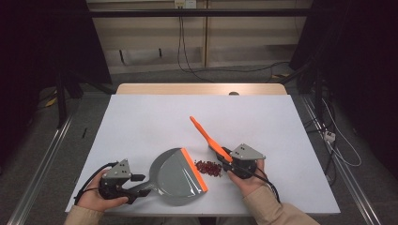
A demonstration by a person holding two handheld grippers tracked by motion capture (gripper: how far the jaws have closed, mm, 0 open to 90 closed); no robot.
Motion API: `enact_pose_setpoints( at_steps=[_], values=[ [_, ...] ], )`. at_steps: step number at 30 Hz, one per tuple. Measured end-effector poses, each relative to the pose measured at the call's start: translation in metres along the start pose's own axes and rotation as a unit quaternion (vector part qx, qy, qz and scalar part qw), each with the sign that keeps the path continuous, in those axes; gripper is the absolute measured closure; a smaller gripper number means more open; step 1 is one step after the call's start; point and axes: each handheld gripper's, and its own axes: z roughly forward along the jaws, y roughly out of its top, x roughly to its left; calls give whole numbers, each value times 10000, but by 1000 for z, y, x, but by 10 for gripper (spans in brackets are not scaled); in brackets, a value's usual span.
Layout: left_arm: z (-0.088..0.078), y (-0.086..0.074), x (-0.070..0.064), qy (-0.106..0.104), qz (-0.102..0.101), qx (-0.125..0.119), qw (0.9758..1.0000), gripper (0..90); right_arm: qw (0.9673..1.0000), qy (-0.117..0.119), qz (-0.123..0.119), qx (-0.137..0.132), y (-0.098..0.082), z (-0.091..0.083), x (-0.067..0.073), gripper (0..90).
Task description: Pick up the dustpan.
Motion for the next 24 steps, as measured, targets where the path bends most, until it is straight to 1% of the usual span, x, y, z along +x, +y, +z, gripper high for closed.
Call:
enact_pose_setpoints(
  at_steps=[1, 2, 3, 4, 5, 6, 7, 8, 11, 12, 13, 14, 15, 16, 20, 22, 23, 24],
  values=[
    [1, 0, 0, 49, -4, 3, 10000, 459, 10000, -1, 7, -5, 0, 0, 0, 698],
    [1, 0, 0, 74, 23, 90, 9999, 481, 10000, 8, 8, -7, 0, 0, 0, 698],
    [1, 0, 1, 62, 50, 116, 9999, 486, 10000, -2, 9, -4, 0, 0, 0, 698],
    [2, 0, 0, 76, 77, 65, 9999, 511, 10000, -4, 17, -6, 0, 0, 0, 698],
    [2, 0, 0, 77, 106, 108, 9999, 553, 10000, 3, 30, -16, 0, 0, 0, 698],
    [3, 0, 0, 44, 103, 95, 9999, 568, 10000, -6, 37, -13, 0, 0, 0, 698],
    [3, 0, -1, 67, 145, 122, 9998, 605, 10000, 8, 49, -14, 0, 0, 0, 697],
    [2, 1, -1, 94, 136, 141, 9998, 619, 10000, 13, 58, -19, 0, 0, 1, 698],
    [2, 1, -1, 104, 111, 189, 9997, 621, 10000, -11, 71, -14, -1, 0, 2, 697],
    [2, 2, -2, 185, 126, 217, 9995, 622, 10000, -21, 61, -24, -1, 0, 2, 697],
    [2, 2, -2, 183, 130, 219, 9995, 622, 10000, -24, 65, -21, -1, 0, 3, 697],
    [2, 2, -1, 155, 107, 208, 9996, 622, 10000, -28, 77, -18, -1, 0, 4, 697],
    [2, 2, -1, 66, 114, 198, 9997, 623, 9999, -45, 91, -26, -1, 0, 5, 697],
    [2, 2, -1, 64, 102, 175, 9998, 623, 9999, -15, 106, -15, -1, 1, 5, 696],
    [3, 3, 0, 75, 71, 166, 9998, 624, 9997, -43, 218, -32, -2, 0, 9, 696],
    [3, 4, 0, 62, 70, 170, 9998, 624, 9997, -5, 260, -30, -2, 0, 13, 695],
    [3, 4, 1, 53, 64, 179, 9998, 624, 9997, -31, 250, -21, -1, 1, 16, 695],
    [3, 4, 1, 53, 50, 174, 9998, 625, 9995, -13, 312, -35, -1, 2, 18, 694]
  ],
)
